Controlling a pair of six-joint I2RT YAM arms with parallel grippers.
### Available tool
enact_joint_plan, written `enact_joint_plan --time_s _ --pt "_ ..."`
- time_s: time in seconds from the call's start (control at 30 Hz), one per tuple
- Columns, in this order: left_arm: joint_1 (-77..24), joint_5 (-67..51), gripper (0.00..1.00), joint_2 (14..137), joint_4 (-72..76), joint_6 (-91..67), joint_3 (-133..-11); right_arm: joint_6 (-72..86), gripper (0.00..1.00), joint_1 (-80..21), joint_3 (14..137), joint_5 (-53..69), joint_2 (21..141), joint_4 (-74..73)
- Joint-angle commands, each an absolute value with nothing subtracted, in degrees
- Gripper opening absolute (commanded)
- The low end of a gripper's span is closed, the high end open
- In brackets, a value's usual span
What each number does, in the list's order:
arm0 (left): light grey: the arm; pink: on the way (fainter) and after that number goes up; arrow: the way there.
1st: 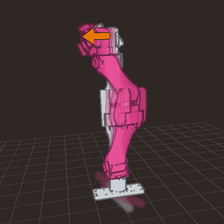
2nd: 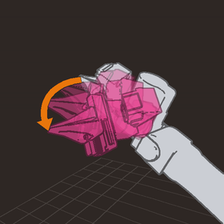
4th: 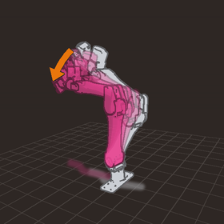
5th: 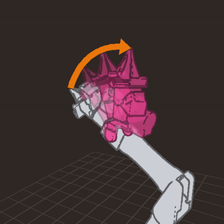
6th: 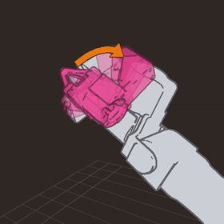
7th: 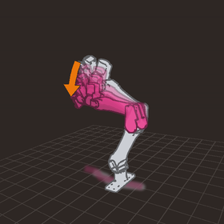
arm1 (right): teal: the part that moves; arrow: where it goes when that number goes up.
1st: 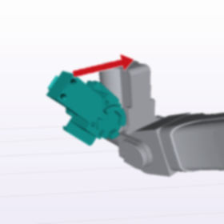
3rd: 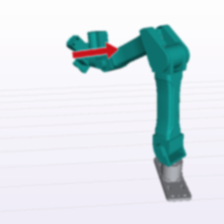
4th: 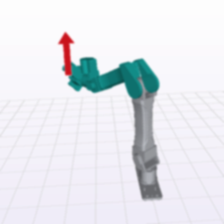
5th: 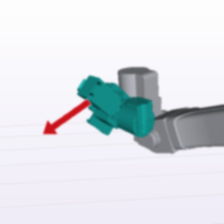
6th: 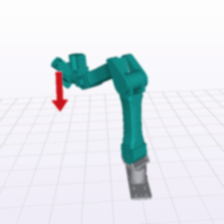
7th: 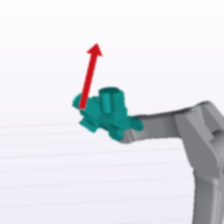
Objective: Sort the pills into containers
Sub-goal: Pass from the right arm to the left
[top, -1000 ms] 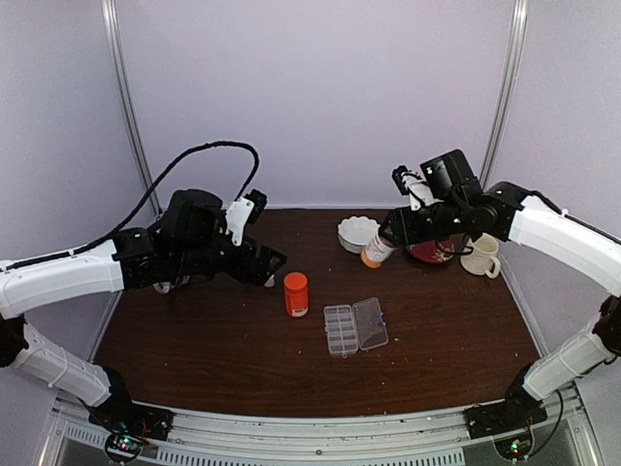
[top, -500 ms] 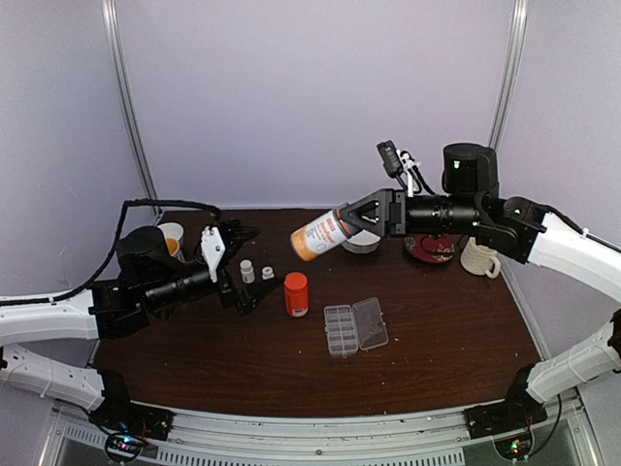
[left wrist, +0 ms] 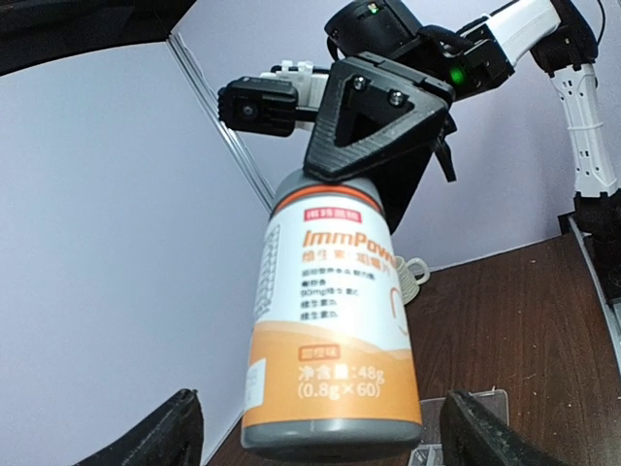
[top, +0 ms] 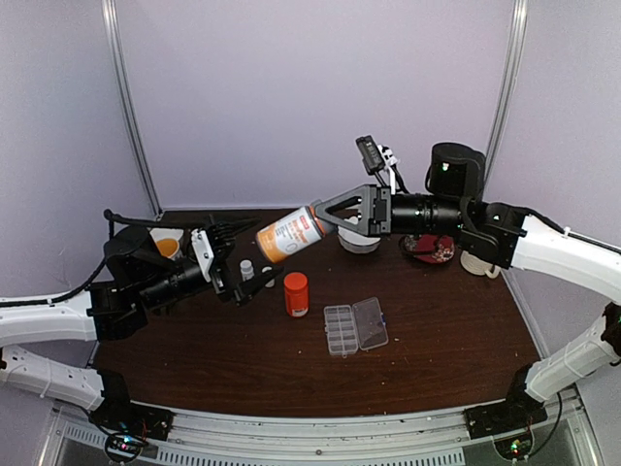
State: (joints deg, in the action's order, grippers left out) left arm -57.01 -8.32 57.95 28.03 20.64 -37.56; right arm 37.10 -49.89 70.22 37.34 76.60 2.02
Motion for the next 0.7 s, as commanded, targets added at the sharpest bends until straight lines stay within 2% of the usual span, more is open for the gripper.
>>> enact_joint_plan --time_s 0.0,0.2,0.33,0.43,0.6,0.67 --pt "-57.28 -10.77 0.87 56.95 32.35 21.87 -36.33 38.76 0.38 -50.66 70.99 39.43 77.35 6.77" --pt "-57.23 -12.01 0.72 56.98 30.51 21.81 -37.13 38.85 0.38 -50.8 70.99 39.97 78.0 6.7" --pt "-57.23 -12.08 0.51 56.6 30.2 20.97 -37.09 38.89 0.37 -50.8 70.82 40.5 78.21 7.01" --pt "-57.22 -11.44 0.41 56.45 29.75 18.02 -37.61 36.99 0.37 -50.8 70.68 41.38 78.12 6.91" --pt "-57.23 -14.2 0.29 57.57 23.99 7.82 -42.25 27.75 0.34 -50.93 70.17 42.47 77.23 5.51" --pt "-57.25 -14.86 0.28 57.97 23.0 2.96 -43.7 23.08 0.33 -50.89 69.8 43.1 76.68 5.58"
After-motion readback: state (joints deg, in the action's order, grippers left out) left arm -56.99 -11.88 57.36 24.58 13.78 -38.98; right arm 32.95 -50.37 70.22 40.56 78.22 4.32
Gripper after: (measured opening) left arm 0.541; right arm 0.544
